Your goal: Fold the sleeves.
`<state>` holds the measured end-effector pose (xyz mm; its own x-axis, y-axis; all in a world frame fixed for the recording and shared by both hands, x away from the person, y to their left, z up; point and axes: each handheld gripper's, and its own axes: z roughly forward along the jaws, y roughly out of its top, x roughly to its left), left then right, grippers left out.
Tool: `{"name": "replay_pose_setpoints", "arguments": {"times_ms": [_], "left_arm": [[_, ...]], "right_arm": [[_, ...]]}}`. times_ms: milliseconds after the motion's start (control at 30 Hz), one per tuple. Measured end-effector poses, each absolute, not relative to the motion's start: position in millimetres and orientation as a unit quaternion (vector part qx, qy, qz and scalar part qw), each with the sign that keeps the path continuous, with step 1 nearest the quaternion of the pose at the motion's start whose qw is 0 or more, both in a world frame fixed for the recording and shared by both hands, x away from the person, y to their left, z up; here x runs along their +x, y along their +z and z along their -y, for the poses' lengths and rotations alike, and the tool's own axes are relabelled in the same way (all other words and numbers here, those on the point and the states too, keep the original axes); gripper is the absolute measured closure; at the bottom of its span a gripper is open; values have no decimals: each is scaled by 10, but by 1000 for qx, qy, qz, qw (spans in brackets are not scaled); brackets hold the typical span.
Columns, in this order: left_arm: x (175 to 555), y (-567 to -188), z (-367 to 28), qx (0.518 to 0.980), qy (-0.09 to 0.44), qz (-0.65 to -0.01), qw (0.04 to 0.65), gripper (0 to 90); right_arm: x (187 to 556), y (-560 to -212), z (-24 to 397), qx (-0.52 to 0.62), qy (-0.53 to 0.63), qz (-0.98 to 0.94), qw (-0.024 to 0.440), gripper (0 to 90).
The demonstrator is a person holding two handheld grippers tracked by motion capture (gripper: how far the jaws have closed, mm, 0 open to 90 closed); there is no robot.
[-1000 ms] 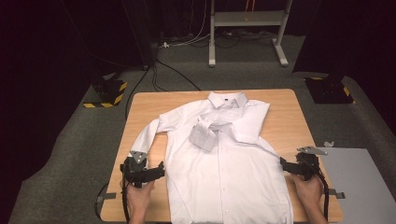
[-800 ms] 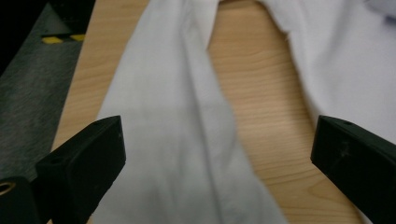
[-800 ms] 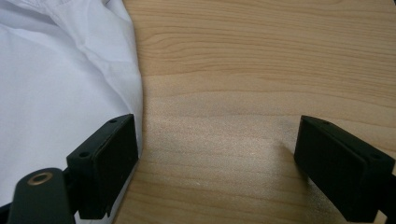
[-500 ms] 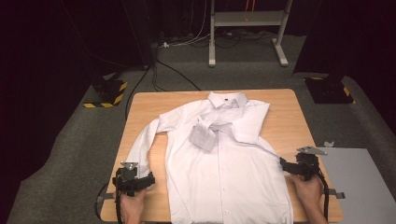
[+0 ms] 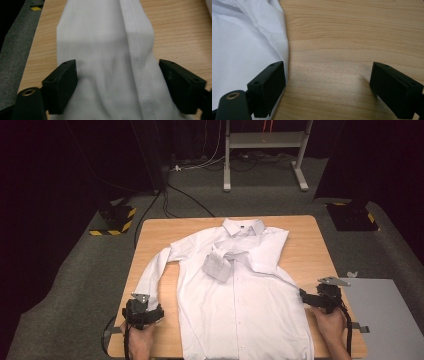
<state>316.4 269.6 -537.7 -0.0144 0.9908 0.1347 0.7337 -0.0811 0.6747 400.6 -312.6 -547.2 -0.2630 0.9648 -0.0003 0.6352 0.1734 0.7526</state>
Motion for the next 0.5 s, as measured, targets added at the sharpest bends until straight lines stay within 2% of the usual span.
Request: {"name": "replay_pose_setpoints", "arguments": {"times_ms": [267, 300, 500], "left_arm": [[3164, -5306, -2666, 714, 298, -602, 197, 459], [3169, -5305, -2660, 721, 295, -597, 190, 594], [3191, -5259, -2690, 727, 272, -598, 198, 698]], "right_arm": [[4006, -5472, 3126, 553, 328, -724, 251, 132], [4005, -5472, 3126, 552, 328, -724, 251, 132], [4005, -5472, 3124, 552, 328, -724, 251, 133]]}}
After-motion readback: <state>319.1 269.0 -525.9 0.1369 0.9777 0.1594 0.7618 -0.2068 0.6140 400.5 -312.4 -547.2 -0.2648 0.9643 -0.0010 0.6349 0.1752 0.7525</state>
